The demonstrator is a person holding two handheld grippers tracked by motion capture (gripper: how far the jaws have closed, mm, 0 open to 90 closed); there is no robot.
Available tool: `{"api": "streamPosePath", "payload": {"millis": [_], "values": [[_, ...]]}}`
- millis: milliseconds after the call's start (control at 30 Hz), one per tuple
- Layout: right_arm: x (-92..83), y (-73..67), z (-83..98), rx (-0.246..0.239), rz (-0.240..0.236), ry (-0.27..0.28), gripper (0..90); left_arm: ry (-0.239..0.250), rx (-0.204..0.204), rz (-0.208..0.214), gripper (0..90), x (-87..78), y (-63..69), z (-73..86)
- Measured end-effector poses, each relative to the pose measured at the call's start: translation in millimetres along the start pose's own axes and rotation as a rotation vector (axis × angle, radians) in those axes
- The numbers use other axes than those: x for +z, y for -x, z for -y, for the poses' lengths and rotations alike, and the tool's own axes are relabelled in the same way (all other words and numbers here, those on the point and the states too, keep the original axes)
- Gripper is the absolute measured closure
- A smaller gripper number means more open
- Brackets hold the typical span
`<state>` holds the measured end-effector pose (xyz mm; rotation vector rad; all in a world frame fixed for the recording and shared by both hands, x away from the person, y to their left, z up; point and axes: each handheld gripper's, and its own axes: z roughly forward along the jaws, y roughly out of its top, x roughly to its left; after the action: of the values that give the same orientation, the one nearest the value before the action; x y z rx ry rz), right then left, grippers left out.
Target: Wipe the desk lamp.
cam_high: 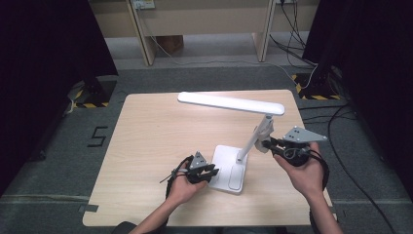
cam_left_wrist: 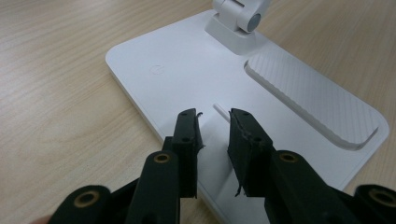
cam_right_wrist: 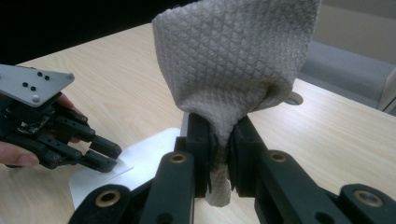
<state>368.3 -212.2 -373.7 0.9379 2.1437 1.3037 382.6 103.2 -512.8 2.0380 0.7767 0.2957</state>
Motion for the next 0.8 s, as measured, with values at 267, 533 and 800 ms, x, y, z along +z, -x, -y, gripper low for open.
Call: {"api": "streamPosePath", "payload": {"millis": [267,533,800], "values": [[6.3,-0.1,4.8,0.009,-0.01,-0.016,80.8,-0.002,0.003,0.002,72.5,-0.2,0.1,0.0],[13.9,-0.5,11.8,0.007,-0.019,-0.03,80.8,0.002,0.002,0.0,72.7,0.3,0.5,0.0],[20.9,-2.8,17.7,0.009,-0.025,-0.061,80.8,0.002,0.002,0.001,72.8,0.5,0.8,-0.1]]}}
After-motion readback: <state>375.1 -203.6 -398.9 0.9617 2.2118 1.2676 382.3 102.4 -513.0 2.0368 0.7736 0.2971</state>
